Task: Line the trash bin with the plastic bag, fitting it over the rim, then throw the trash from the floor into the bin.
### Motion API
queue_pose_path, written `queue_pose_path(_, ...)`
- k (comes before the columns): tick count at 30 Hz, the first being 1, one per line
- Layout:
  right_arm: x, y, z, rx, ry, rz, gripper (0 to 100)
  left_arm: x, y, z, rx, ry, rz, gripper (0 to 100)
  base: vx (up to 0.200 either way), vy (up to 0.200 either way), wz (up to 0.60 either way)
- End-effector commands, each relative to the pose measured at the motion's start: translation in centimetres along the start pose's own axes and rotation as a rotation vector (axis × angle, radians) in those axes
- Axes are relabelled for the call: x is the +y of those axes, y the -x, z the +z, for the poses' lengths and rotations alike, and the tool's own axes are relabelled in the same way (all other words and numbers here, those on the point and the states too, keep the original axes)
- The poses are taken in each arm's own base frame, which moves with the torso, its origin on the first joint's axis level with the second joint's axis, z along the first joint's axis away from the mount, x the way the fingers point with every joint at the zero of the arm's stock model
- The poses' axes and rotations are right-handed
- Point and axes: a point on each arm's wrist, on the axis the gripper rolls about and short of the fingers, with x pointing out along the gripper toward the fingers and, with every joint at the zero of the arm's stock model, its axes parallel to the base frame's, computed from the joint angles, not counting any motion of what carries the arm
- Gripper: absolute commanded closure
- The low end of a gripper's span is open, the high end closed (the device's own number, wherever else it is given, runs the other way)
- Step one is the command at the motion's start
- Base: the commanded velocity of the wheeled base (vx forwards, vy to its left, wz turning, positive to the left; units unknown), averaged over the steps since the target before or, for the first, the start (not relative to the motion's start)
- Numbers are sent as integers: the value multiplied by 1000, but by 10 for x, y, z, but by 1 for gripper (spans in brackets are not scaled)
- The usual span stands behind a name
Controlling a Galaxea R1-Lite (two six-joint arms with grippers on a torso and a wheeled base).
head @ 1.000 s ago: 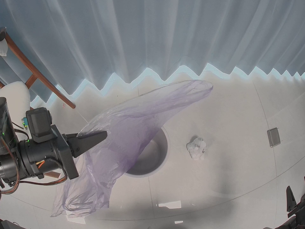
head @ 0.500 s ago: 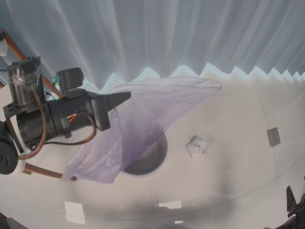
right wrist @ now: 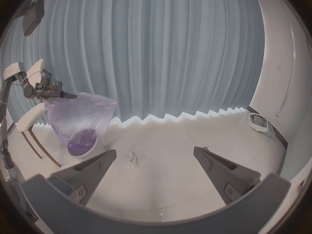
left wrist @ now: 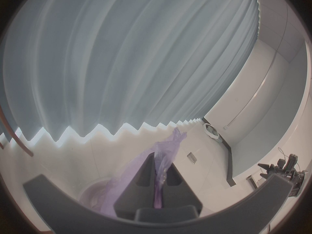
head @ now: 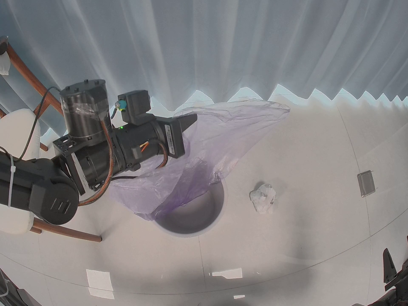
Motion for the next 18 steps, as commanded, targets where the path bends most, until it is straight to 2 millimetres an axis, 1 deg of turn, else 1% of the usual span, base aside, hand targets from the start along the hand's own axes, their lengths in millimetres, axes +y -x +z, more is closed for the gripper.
queue_pose_path(1, 0, 0, -5, 2, 3, 0, 0, 11, 20, -19, 71, -35, 46, 100, 0, 0, 0)
queue_pose_path(4, 0, 0, -5, 0, 3, 0, 0, 16, 30, -22, 83, -73, 61, 100, 0, 0, 0)
queue_pose_path(7, 0, 0, -5, 2, 3, 1, 0, 15, 33, -20, 74, -72, 62, 100, 0, 0, 0)
queue_pose_path(10, 0, 0, -5, 3, 3, 0, 0, 15, 38, -28, 93, -69, 72, 100, 0, 0, 0)
queue_pose_path(13, 0, 0, -5, 3, 4, 0, 0, 14, 46, -29, 89, -73, 68, 100, 0, 0, 0)
queue_pose_path(18, 0, 0, -5, 3, 4, 0, 0, 14, 47, -30, 94, -85, 79, 100, 0, 0, 0)
